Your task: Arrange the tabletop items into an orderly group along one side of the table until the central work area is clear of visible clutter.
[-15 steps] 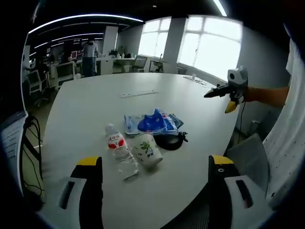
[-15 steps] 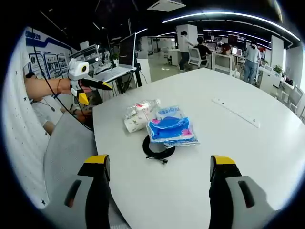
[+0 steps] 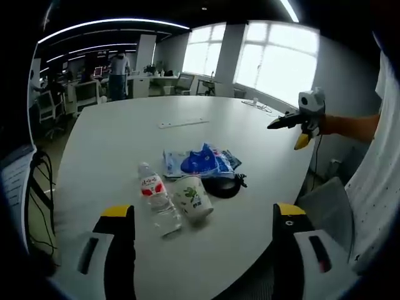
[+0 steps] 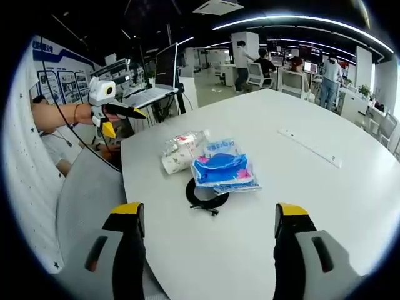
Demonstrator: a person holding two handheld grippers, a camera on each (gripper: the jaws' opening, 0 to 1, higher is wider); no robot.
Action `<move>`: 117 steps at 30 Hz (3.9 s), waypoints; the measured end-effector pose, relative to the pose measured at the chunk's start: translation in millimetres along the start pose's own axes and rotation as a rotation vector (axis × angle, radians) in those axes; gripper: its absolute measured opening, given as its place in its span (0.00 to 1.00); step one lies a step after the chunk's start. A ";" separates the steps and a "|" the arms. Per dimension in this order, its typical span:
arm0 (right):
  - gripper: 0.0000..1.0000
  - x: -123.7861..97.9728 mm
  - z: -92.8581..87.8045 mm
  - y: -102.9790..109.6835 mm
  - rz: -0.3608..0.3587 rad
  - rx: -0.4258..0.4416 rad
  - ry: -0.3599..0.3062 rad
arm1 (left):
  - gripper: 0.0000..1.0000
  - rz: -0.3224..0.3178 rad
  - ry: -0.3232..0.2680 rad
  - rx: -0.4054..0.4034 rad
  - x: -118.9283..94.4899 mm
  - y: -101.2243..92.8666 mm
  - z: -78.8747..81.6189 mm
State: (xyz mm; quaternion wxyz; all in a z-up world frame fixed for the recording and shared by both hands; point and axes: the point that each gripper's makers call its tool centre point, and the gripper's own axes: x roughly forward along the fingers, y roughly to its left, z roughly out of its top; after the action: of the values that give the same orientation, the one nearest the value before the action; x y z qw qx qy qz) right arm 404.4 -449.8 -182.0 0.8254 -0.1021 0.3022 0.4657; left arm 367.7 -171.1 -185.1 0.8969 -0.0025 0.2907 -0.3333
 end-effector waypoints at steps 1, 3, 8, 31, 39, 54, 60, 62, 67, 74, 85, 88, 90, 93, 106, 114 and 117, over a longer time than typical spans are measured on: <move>0.86 0.0 0.1 0.0 0.000 0.000 0.000 | 0.94 0.000 0.000 0.000 0.3 -0.2 0.0; 0.85 0.0 0.4 0.1 0.000 -0.001 -0.002 | 0.94 -0.001 0.001 0.000 1.0 -1.2 -0.1; 0.85 -0.5 0.8 0.5 0.002 0.000 -0.002 | 0.93 -0.002 -0.003 -0.001 2.4 -2.4 0.9; 0.84 0.0 10.0 -5.4 -0.003 -0.017 -0.016 | 0.91 -0.006 -0.026 0.006 9.9 -11.3 19.3; 0.81 4.7 16.2 -8.4 0.002 -0.023 -0.025 | 0.90 -0.013 -0.038 0.007 16.6 -17.7 30.0; 0.79 14.4 29.1 -19.8 0.014 -0.044 -0.039 | 0.87 -0.033 -0.059 0.004 36.4 -34.7 45.9; 0.78 17.3 31.2 -22.3 0.016 -0.049 -0.042 | 0.85 -0.046 -0.064 -0.003 46.4 -42.8 49.4; 0.78 18.9 31.7 -23.3 0.018 -0.049 -0.042 | 0.85 -0.054 -0.064 -0.004 50.2 -45.6 50.5; 0.77 21.2 33.4 -25.4 0.019 -0.049 -0.043 | 0.84 -0.065 -0.065 -0.002 57.7 -50.3 53.0; 0.76 24.0 33.9 -28.0 0.020 -0.051 -0.041 | 0.80 -0.074 -0.062 -0.004 65.9 -55.0 53.9; 0.74 32.5 32.8 -25.4 0.031 -0.060 -0.039 | 0.73 -0.073 -0.064 -0.008 79.0 -63.4 52.9; 0.74 34.8 32.3 -24.1 0.033 -0.061 -0.041 | 0.72 -0.076 -0.064 -0.010 82.1 -67.2 52.2; 0.74 36.6 31.3 -23.4 0.037 -0.063 -0.040 | 0.72 -0.077 -0.064 -0.015 84.3 -68.3 51.5; 0.73 39.2 31.0 -23.3 0.040 -0.064 -0.041 | 0.71 -0.074 -0.064 -0.017 87.4 -69.6 50.9; 0.70 50.4 28.5 -25.9 0.054 -0.065 -0.038 | 0.65 -0.047 -0.058 -0.036 100.0 -71.1 47.8; 0.67 58.0 30.0 -28.7 0.061 -0.064 -0.040 | 0.63 -0.038 -0.046 -0.058 108.5 -73.0 42.0; 0.66 61.6 30.3 -30.9 0.063 -0.064 -0.039 | 0.62 -0.033 -0.042 -0.061 112.1 -74.4 41.0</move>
State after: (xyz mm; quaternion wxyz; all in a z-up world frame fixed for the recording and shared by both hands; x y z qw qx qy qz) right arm 465.9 -409.4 -197.9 0.8125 -0.1096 0.2740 0.5028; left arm 413.1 -304.0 -194.5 0.8968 -0.0417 0.2816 -0.3387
